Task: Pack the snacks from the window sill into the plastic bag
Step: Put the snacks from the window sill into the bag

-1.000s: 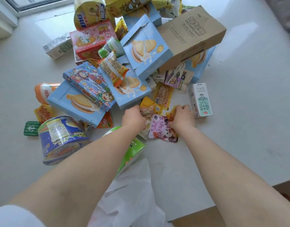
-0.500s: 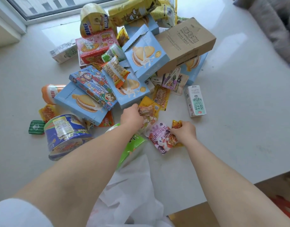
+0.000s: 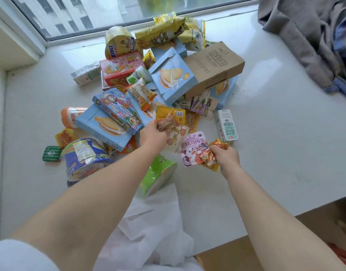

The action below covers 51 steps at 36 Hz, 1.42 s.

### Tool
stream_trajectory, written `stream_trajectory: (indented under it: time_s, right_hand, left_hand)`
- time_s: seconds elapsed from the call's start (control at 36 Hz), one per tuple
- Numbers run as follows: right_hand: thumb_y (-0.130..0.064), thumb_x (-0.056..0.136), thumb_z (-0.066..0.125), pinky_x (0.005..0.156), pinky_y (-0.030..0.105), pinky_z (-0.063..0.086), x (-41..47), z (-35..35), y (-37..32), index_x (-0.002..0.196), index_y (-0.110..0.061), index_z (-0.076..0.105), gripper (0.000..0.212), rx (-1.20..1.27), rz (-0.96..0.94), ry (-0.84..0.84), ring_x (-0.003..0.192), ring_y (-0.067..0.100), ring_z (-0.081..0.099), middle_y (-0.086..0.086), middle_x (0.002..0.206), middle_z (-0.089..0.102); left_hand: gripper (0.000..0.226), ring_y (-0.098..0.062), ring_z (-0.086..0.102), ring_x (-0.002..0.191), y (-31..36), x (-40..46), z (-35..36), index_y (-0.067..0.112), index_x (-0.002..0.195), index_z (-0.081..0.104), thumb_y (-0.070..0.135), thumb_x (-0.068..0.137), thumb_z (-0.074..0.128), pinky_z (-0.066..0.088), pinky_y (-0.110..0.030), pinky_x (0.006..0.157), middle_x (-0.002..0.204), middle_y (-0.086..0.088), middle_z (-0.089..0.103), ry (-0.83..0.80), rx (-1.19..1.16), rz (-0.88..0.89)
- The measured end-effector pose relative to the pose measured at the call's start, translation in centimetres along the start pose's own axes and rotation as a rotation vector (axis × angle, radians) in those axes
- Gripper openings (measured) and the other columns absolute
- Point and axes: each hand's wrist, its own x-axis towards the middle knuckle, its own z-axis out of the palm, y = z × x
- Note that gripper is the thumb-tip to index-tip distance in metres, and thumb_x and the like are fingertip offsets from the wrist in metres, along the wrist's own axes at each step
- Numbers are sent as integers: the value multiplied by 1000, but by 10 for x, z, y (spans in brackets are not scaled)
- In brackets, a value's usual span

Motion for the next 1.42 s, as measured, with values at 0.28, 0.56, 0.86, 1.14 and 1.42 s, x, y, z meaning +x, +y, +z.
stream_trajectory:
  time_s: [0.28,0.56,0.86,1.14,1.42]
  right_hand:
    - [-2,83,65,84,43,54,-65,12,-19,96,-8,57,17,412,-97,-118,75,18,65,4,85,65]
    - [-7,81,69,80,40,53,-151,63,32,78,-14,63,10,152,-255,-221,76,24,63,10,84,67]
    - [-13,76,71,56,24,39,-206,107,81,69,-13,58,15,-385,-467,-213,65,17,51,-3,62,53]
    - [-14,77,63,74,27,39,-214,141,131,91,-2,62,19,-1013,-669,-436,89,22,53,7,100,56]
    - [-31,83,65,96,28,37,-218,161,150,131,-16,43,55,-1313,-694,-700,118,23,45,3,129,42]
  left_hand:
    - [13,-17,58,85,3,-57,-81,22,97,58,24,85,64,46,-27,67,91,4,63,214,-268,234]
    - [24,-3,62,80,-100,-151,-152,24,103,59,12,84,68,48,-10,64,89,11,65,292,-397,183]
    - [16,-21,62,77,-210,-200,-167,24,83,58,15,80,71,50,-37,69,80,4,68,243,-155,67]
    - [48,-22,59,101,-288,-192,-152,27,128,46,25,81,57,36,-34,92,106,4,65,-170,849,400]
    - [77,-32,-18,143,-273,-176,-146,33,149,-8,69,89,24,-14,-58,110,159,-7,-11,-375,886,135]
